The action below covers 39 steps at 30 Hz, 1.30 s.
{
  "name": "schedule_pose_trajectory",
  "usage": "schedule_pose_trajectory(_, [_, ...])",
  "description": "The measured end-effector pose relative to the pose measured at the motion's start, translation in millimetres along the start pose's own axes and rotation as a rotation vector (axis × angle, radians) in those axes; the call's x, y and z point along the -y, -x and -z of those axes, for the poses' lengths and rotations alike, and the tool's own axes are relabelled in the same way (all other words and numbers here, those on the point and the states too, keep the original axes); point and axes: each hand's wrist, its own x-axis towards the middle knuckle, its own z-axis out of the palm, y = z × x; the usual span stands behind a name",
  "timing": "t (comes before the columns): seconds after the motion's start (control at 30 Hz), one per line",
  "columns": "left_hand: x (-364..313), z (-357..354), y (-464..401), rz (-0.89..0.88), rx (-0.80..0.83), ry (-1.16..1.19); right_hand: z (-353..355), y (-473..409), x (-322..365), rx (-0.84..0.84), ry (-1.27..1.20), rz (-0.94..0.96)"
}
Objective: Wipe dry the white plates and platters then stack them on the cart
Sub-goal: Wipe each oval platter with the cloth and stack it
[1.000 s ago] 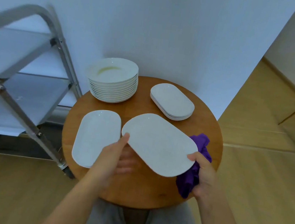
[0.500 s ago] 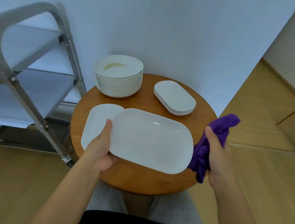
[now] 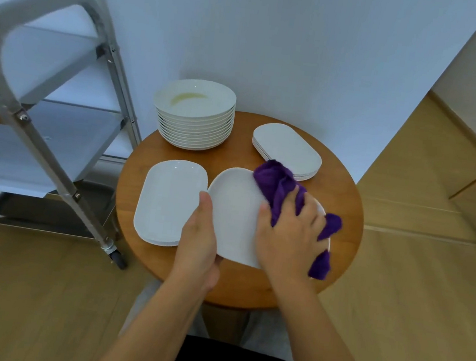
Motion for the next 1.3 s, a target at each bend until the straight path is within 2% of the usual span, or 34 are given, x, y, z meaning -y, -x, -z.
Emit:
schedule_pose_trajectory(0.1, [10,2,0,0.013,0.085,-0.023,-15,13,22,-0.009,-0.042,0.22])
schedule_pose_trajectory(0.17, [14,7,1,-0.009,0.12,0.032,-20,15,31,0.051,-0.094,0.346])
schedule_pose_trajectory(0.27, [5,15,-3,-0.04,0.026,0.059,-20,15,35,0.173,-0.292,0.458])
schedule_pose_trajectory(0.37, [-3,23,-7,-0.079,-0.059,0.028,-19,29,34,0.17,-0.414,0.539])
schedule_pose_trajectory(0.57, [-7,20,-4,-0.033,-0.145,0.082,-16,30,-4,0.289,-0.435,0.657])
schedule_pose_trajectory(0.8, [-1,11,1,-0.025,-0.132,0.134,-9,27,-29,0.131,-0.276,0.751])
schedule_pose_trajectory(0.9, [-8,19,-1,-0.017,-0.129,0.132,-7,25,-47,0.083,-0.185,0.724])
schedule_pose_trajectory(1.03, [-19,32,-7,-0.024,-0.136,0.065,2,24,-59,0.056,0.075,0.548])
schedule_pose_trajectory(1.13, [-22,33,-7,-0.036,-0.191,-0.023,15,25,-44,-0.088,0.234,0.443])
schedule_pose_trajectory(1.23, [-25,28,-6,-0.071,-0.197,-0.154,41,7,-28,-0.185,0.124,0.226])
schedule_pose_trajectory(1.3, [-25,24,-3,-0.127,-0.166,-0.256,58,-11,-19,-0.139,-0.108,0.16])
